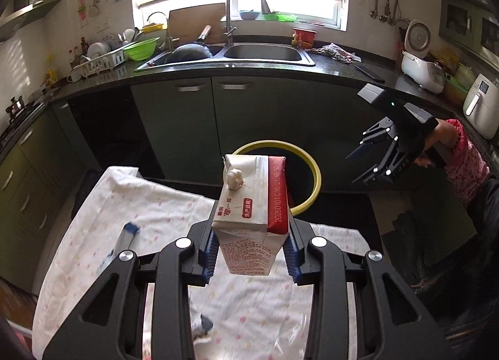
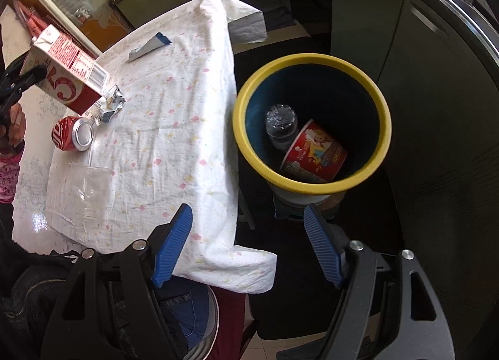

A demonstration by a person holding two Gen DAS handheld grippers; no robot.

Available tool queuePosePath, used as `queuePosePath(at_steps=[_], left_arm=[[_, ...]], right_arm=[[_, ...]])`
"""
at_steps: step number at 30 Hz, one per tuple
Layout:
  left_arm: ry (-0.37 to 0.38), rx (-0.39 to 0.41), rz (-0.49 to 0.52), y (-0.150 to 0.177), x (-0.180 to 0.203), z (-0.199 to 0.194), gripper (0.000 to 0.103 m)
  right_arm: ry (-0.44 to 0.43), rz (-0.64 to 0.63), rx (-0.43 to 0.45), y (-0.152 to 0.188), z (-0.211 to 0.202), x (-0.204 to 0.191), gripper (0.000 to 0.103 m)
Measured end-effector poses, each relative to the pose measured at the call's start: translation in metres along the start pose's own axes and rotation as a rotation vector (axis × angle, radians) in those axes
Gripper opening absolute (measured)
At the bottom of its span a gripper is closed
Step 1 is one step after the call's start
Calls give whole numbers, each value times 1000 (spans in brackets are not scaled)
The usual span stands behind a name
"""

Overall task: Collect trash
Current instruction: 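Carry the milk carton over the bin and open the left tool, then grasp the white-and-blue tube on the cloth with the right tool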

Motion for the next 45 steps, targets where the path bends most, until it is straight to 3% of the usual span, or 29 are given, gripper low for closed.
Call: queuePosePath(at_steps=[6,10,13,16,19,21,24,31,38,45], left_arm=[[110,-50,27,-68,19,97,36],[167,-81,13,-95,31,162,36],[166,-94,-13,-103,34,194,54],[162,-78,-26,-108,36,194,56],[130,-44,-46,-102,30,167,59],[92,-14,-64,-93,22,136,69],[40,42,-115,-76,9,87,76],[-161,128,-260,-2,-20,-28,86],[-392,160,-424,91,-55,-109,91],[-579,209,-542,182,-92,-158,93]], right_arm=[[-7,79,12,19,-2,38,70],[-9,127,9,31,0,57,70],[-9,151,4,35,2,64,70],[-14,148,2,36,3,64,70],[-22,130,2,33,6,56,70],[-31,112,0,29,9,49,70],[-41,80,-7,22,15,38,70],[-51,-43,-42,-7,30,-13,70],[-47,-239,-60,-69,50,-96,70],[21,-579,-6,-173,78,-189,70]])
Point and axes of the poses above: each gripper's, at about its wrist camera, not at the fingertips, and z roughly the way its jaws point, x to its right, y to its underside, the point moved 6 cm from there along z, roughly the way its jaws point, and after that the axes turned 1 degree about z, right-handed, at the moved point
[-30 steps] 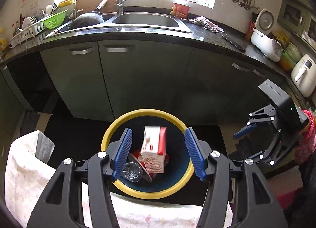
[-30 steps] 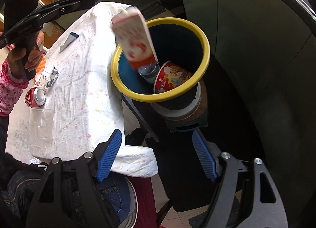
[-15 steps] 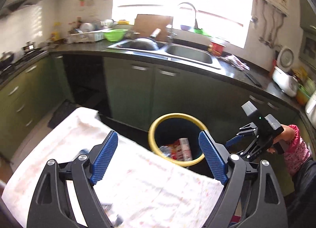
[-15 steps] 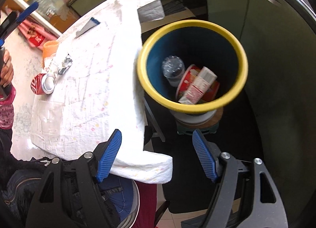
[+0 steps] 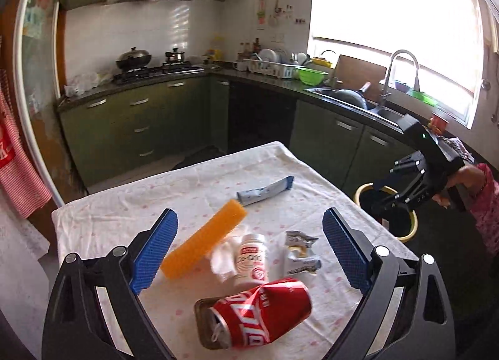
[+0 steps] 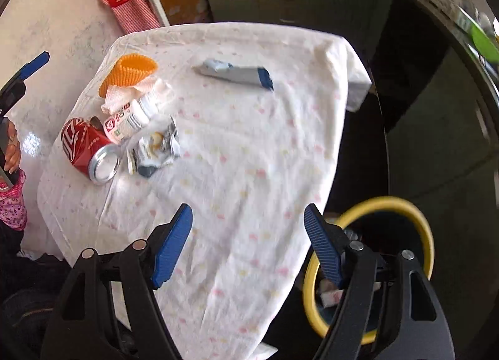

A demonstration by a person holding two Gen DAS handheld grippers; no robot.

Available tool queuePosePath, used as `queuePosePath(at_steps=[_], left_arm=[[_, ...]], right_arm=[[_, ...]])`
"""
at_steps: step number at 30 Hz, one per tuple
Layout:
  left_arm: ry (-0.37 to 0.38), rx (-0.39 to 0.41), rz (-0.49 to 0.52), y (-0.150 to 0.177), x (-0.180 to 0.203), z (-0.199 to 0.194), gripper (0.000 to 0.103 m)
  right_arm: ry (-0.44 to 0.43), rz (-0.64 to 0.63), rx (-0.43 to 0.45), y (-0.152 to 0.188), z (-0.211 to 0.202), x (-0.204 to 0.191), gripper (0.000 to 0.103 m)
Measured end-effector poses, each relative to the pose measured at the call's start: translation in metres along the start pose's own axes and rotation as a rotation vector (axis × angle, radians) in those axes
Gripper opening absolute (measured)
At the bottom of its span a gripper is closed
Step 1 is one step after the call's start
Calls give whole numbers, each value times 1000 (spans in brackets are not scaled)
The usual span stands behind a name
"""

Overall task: Collect trash
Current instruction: 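Grasp the white-and-blue tube on the cloth with the right tool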

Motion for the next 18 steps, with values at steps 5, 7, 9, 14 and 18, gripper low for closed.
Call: queuePosePath(at_steps=[5,7,9,14,18], left_arm=[[-70,15,-28,27,-34,-1,96],[-88,22,-30,35,-42,0,96],[-100,31,-30,40,-48,2,96],[-84,60,-50,43,-50,13,96],[-59,66,-89,47,-56,23,97]], right_arm=[[42,-217,-48,-71,40,-5,70],[74,-293,-96,-87,63,-8,70],[104,-362,-131,-100,82,-12,70],[56,-411,-162,-120,109,-20,70],[31,-407,-221,-124,134,-14,62]])
Point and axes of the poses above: each gripper's, at about its wrist camera, not at the fingertips, and z roughly the way its jaws point, x to its right, y to its underside, the point moved 6 cm from there along z, roughly the way its jaws point, and after that the axes turned 1 degree about z, right-handed, at the moved point
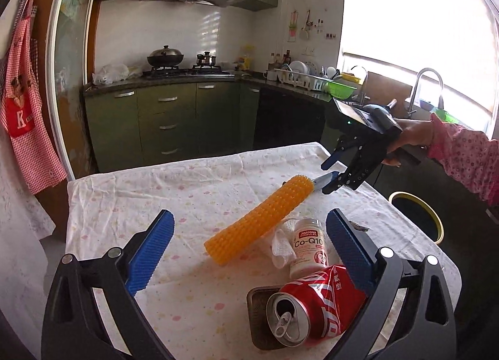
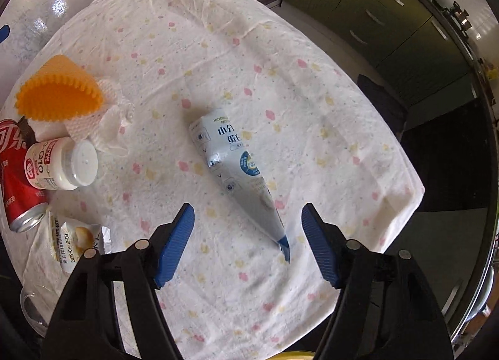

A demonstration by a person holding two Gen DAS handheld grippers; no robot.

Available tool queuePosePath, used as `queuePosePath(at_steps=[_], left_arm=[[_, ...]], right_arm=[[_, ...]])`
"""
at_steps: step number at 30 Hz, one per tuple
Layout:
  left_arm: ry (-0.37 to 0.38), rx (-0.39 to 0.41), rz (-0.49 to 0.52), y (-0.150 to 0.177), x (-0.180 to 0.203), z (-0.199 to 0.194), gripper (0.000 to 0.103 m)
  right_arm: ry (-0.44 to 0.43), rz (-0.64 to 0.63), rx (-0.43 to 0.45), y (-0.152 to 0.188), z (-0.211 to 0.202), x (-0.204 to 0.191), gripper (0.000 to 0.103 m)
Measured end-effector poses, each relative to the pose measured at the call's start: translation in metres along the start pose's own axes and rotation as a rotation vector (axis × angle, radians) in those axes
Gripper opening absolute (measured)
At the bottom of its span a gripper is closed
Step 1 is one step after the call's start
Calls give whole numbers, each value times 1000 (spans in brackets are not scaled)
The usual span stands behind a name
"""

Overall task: Collect trash
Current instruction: 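Grasp the white-and-blue tube on the cloth with the right tool, then carry the tube over the bin and open the right tool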

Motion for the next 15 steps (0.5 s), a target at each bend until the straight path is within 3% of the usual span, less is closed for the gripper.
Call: queuePosePath(at_steps=[8,11,13,15], left_arm=[[11,-14,-6,8,-5,8,98],[10,-15,-7,8,-6,9,98],[10,-15,-7,8,-6,8,98],[13,-15,-9,8,-5,9,98]], right_arm=[[-55,36,-24,-2,13,13,48],[-45,36,-35,-2,15,14,38],[-50,45,-31,-2,15,14,26],[-34,55,-21,-2,14,15,23]])
Point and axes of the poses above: each gripper's, at about its wrist camera, not at the fingertips, and z roughly the way its jaws point, x to its right, y to its underside, the point moved 6 cm from there along z, roughly the way its jaws point, and after that the axes turned 1 degree about z, right-handed, at the moved point
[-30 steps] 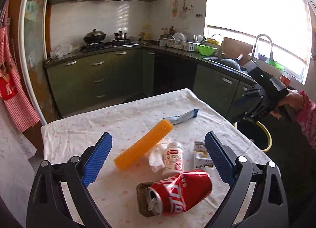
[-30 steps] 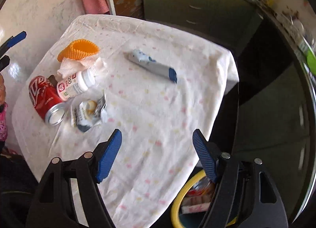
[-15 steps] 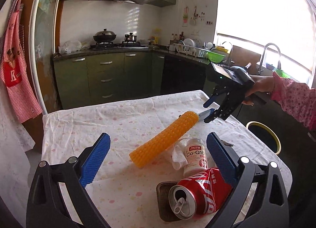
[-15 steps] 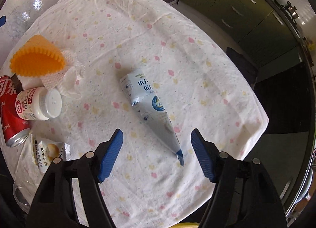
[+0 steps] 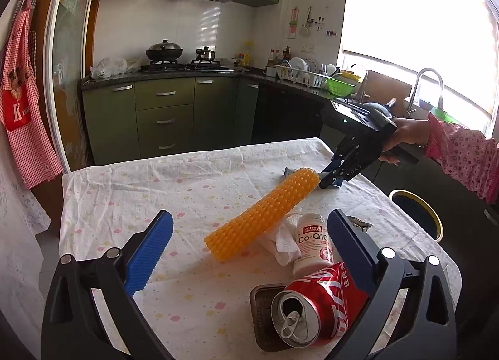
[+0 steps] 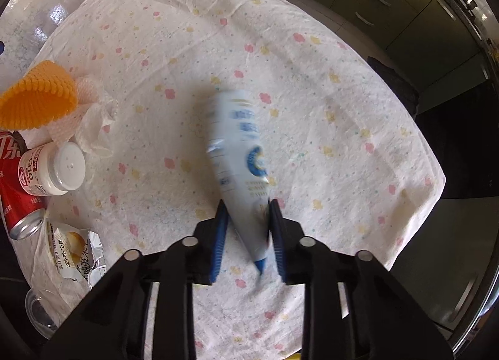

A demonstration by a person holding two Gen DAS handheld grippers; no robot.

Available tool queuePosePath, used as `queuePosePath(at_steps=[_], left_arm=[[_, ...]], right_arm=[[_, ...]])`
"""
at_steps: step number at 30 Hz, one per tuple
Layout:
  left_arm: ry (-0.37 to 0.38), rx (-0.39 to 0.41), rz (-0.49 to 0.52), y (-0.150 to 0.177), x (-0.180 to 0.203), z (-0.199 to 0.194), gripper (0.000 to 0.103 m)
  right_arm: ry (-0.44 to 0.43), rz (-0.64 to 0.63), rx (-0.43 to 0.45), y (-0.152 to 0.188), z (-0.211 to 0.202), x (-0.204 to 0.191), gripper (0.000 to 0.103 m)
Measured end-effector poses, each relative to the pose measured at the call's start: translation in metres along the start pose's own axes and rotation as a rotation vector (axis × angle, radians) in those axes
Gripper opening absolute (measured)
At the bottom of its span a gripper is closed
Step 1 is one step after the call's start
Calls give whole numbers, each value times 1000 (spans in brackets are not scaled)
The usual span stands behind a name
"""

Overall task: Collect trash
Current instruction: 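Carry the tube over the bin and open the right tool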

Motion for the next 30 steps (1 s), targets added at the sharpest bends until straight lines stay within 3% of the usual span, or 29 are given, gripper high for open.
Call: queuePosePath(at_steps=[4,12,18,25,30], left_arm=[[-2,-1,4,1,2,0,98],[13,4,4,4,3,1,98],[34,8,20,5,11,1,98],[38,30,46,3,20,-4,98],[40,27,48,4,21,-4,98]], right_arm=[[-13,37,26,6,-8,-6,20],[-41,151,138,53,-61,-26,20],[34,321,128,152,-94,-14,21],[103,585,28,282,-79,19,21],[130,720,-57,337,-52,41,24]])
Point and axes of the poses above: each gripper's, at about its wrist camera, not at the fingertips, and z roughly the way its jaws point, x to its right, y to its underside, the point moved 6 cm from there along z, roughly the way its jaws point, and after that the axes turned 1 degree about z, right-handed, at the moved point
